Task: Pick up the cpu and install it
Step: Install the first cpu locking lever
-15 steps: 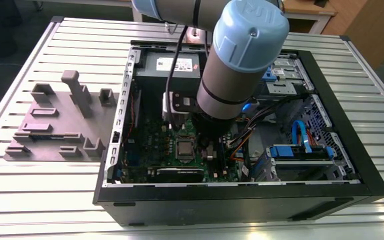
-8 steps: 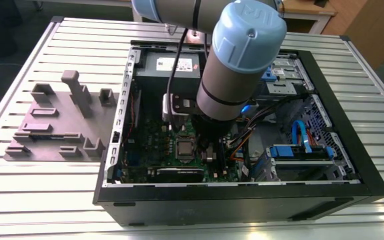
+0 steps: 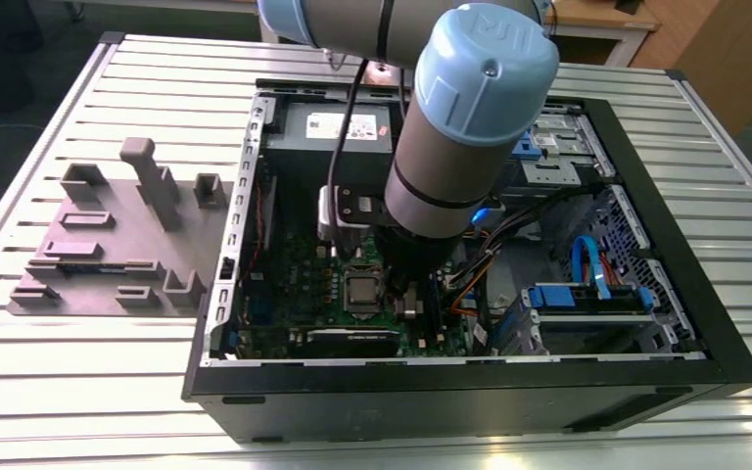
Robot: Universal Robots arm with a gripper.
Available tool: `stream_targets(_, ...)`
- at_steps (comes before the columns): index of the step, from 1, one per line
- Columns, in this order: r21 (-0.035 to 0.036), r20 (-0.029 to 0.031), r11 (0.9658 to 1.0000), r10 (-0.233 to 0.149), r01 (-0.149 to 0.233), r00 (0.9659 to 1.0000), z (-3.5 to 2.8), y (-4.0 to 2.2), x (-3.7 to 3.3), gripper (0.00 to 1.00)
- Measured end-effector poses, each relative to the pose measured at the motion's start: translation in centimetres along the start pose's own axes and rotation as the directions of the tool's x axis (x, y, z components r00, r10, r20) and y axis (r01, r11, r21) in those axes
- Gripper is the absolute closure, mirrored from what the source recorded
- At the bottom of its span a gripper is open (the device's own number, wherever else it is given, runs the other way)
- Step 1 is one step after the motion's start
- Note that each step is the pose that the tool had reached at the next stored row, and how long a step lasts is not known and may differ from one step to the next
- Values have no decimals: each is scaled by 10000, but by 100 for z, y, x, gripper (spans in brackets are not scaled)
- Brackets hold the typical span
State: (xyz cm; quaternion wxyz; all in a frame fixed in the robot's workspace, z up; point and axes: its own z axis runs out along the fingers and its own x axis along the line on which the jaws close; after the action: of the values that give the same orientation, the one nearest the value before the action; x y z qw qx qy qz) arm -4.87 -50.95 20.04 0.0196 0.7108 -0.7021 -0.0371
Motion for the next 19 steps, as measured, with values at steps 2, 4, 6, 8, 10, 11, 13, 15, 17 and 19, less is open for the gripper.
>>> stream_targets(2,1,1,10000,-14,14,10000,6,-1,0,90)
stream_targets(4,0,-1,10000,-28,28,10000,17,-1,0,90)
stream_targets(6,0,-2,10000,-37,37,10000,30,-3,1,90)
stream_targets(8,-1,-3,10000,-41,41,10000,41,-3,1,90)
stream_targets(10,-1,-4,10000,-43,43,10000,48,-4,1,90)
stream_targets(11,-1,-4,10000,-44,44,10000,50,-4,1,90)
stream_targets(13,-1,-3,10000,-44,44,10000,62,-5,1,90)
stream_targets(15,-1,-3,10000,-44,44,10000,77,-6,2,90)
stream_targets(17,-2,-6,10000,-44,44,10000,86,-7,3,90)
stream_targets(19,-7,-7,10000,-45,45,10000,87,-7,3,90)
